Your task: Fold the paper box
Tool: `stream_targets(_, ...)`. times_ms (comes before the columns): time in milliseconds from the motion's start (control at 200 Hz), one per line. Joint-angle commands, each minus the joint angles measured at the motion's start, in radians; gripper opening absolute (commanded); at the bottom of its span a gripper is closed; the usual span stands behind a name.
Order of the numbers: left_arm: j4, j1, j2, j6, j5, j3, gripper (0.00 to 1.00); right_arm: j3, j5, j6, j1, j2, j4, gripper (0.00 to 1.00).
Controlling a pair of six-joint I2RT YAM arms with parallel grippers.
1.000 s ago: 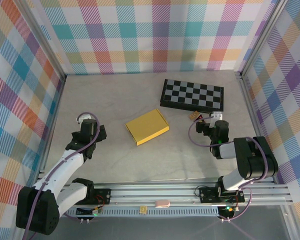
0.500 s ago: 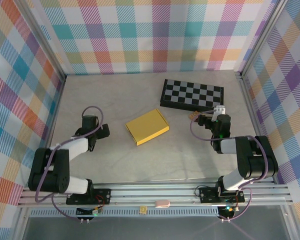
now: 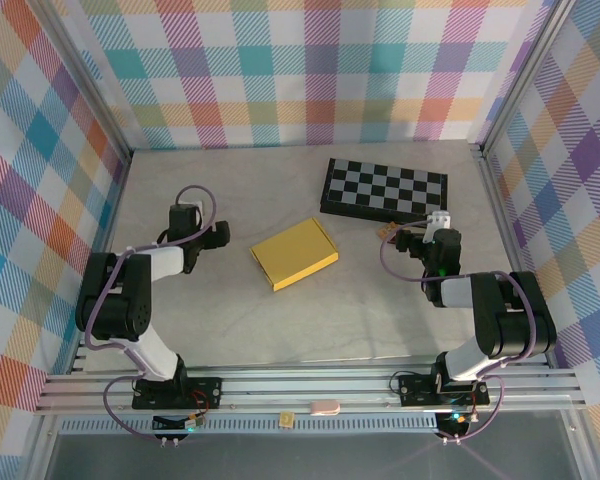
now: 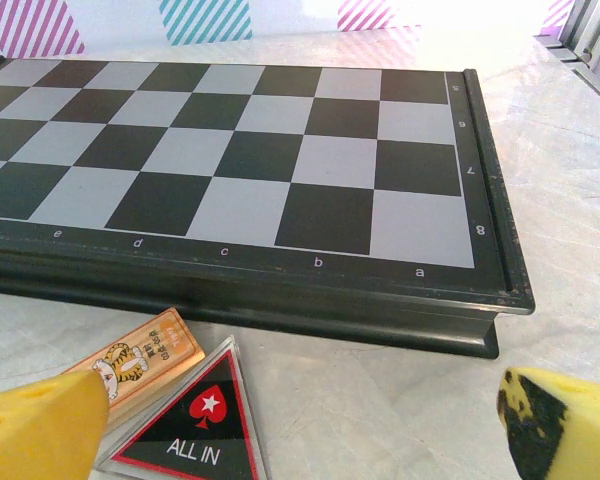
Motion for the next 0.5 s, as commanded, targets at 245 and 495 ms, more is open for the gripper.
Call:
stream_targets(245,0.869,0.001,-0.082,0.02,-0.059,-0.483,1.0,0.006,-0.002,0.016,-0.006,0.002,0.003,0.99)
stream_targets(495,0.606,0.002,-0.091,0.022,-0.039,-0.362,1.0,0.006,-0.001,0.016,-0.005,0.004,0.004,0.99)
